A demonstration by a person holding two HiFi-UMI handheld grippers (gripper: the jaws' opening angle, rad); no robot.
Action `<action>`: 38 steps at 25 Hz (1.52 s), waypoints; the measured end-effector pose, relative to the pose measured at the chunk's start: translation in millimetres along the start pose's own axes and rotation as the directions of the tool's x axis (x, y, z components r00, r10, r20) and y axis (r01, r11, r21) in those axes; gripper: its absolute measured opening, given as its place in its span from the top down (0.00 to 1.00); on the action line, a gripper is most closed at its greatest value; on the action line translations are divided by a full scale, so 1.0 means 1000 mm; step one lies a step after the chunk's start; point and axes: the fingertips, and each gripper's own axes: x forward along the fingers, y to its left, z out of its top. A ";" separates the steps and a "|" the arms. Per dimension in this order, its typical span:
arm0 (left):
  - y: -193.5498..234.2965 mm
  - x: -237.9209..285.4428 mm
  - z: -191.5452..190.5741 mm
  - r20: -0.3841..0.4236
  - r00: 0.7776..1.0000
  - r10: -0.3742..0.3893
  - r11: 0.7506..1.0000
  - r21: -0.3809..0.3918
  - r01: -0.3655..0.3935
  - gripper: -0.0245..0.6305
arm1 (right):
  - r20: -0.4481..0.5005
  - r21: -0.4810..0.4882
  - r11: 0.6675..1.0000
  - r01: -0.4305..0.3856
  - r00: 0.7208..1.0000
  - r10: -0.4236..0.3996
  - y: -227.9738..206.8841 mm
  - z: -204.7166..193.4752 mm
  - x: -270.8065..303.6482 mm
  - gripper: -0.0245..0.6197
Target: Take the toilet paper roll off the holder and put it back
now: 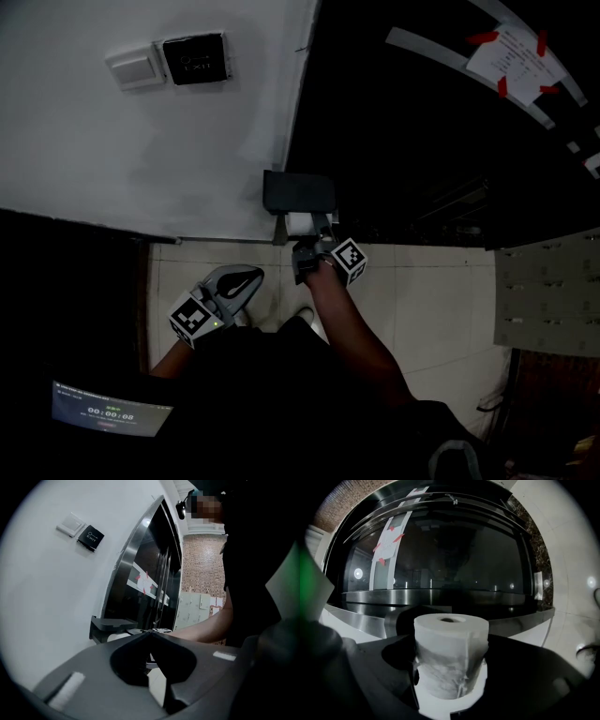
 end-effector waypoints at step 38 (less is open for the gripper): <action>0.004 0.011 -0.002 0.008 0.999 -0.035 0.999 0.010 0.035 0.96 | -0.234 -0.284 0.949 -0.138 0.970 0.071 0.008 -0.037 -0.058 0.29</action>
